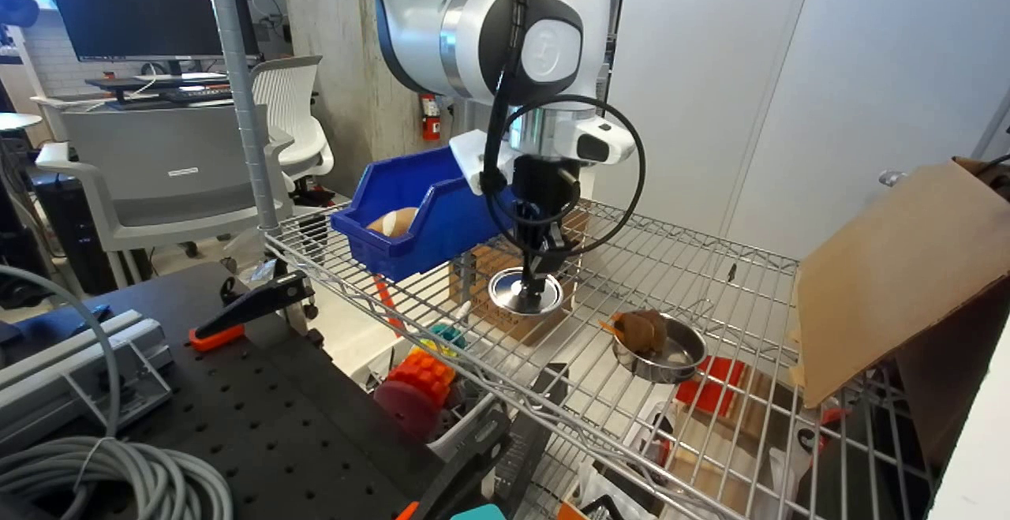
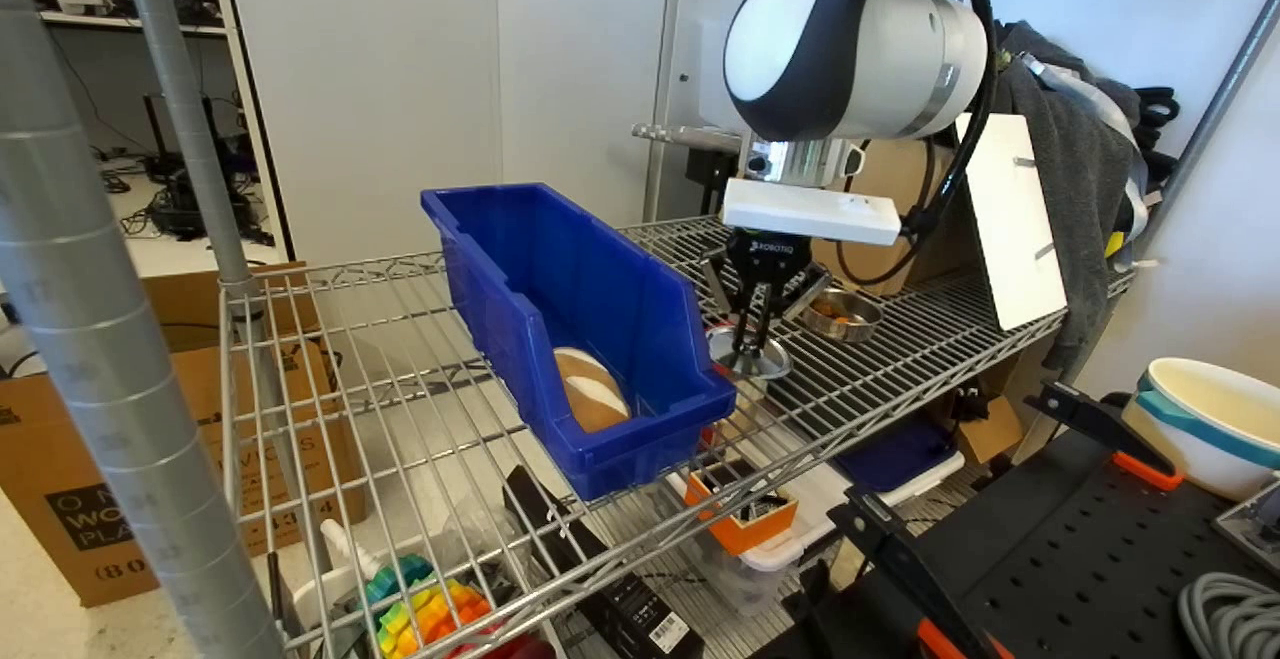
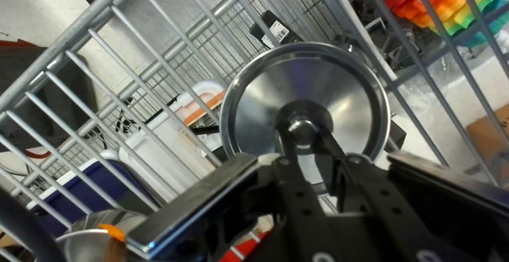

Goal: Put the lid on the metal bowl

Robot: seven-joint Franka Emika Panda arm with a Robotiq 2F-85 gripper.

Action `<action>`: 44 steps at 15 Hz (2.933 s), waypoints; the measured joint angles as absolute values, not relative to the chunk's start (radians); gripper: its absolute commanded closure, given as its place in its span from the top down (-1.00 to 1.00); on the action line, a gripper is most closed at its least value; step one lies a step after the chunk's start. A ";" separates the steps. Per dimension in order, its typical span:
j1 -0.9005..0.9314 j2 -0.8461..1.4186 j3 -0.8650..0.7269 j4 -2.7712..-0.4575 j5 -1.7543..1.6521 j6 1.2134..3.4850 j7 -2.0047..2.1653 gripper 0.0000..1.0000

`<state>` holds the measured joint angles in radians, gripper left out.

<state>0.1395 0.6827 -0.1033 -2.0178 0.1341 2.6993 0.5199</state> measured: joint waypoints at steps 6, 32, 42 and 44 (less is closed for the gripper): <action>0.130 0.578 -0.158 -2.017 0.143 2.663 0.540 -0.90; -0.007 0.734 -0.220 -1.869 0.147 2.575 0.660 -0.90; -0.007 0.746 -0.210 -1.851 0.147 2.548 0.661 0.77; -0.006 0.743 -0.207 -1.851 0.147 2.531 0.661 0.98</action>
<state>-0.0064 0.7433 -0.2071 -1.8509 0.1475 2.5311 0.6612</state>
